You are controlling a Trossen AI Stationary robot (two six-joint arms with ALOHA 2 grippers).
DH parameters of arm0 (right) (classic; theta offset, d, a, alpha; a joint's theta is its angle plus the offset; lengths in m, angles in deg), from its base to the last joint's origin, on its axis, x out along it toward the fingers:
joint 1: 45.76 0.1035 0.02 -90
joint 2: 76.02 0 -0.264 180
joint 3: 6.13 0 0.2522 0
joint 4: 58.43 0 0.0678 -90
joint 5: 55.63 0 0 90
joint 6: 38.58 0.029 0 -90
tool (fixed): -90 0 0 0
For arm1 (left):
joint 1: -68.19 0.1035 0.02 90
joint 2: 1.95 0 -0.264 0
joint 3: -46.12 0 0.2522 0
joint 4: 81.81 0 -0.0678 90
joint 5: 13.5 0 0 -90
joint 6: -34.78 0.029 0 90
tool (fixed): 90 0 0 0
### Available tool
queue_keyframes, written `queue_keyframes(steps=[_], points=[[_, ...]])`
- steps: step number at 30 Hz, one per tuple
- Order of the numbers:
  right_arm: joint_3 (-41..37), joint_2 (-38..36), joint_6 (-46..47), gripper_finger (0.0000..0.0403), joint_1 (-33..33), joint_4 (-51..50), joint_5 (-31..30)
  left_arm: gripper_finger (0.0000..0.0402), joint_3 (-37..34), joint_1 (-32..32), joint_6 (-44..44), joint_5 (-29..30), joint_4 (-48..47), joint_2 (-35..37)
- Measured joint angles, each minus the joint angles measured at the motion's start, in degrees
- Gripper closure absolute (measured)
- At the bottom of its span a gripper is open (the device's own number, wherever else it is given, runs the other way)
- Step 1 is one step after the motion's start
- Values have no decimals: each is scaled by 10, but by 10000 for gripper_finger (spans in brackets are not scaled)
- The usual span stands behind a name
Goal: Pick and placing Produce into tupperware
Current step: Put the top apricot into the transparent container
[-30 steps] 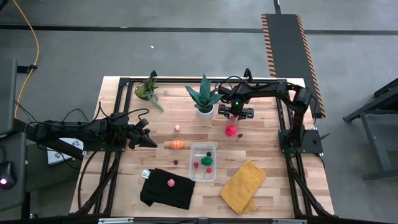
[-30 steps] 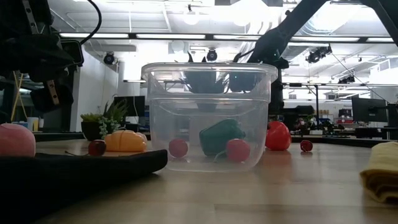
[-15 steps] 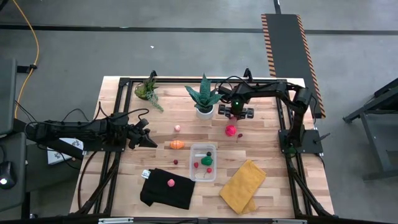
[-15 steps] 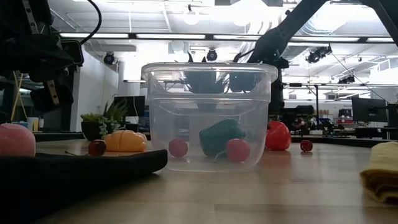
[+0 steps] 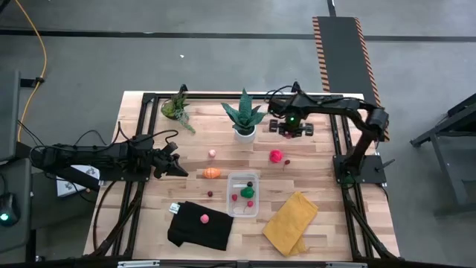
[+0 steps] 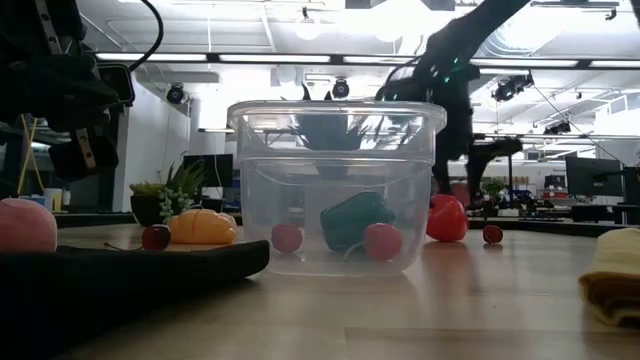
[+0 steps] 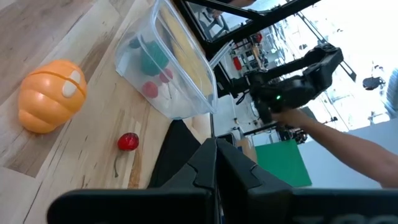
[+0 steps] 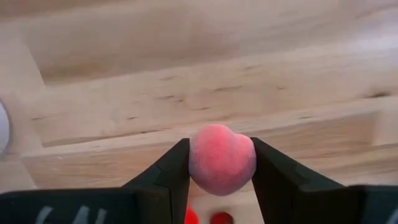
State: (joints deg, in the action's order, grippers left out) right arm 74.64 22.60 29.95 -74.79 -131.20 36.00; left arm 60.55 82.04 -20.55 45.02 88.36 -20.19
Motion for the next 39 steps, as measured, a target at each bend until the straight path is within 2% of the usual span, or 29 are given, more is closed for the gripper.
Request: queue_keyframes(steps=[7, 19, 30, 39], points=[[0, -102, -23, 276, -6, -15, -36, 401, 0, 0, 0, 0, 0, 0], [1, -269, -52, 276, 106, 81, -78, 401, 0, 0, 0, 10, 0, 0], [1, -289, -172, 276, 243, 202, -76, 401, 0, 0, 0, 34, 0, 0], [1, -281, -197, 276, 346, 253, -75, 401, 0, 0, 0, 46, -1, 0]])
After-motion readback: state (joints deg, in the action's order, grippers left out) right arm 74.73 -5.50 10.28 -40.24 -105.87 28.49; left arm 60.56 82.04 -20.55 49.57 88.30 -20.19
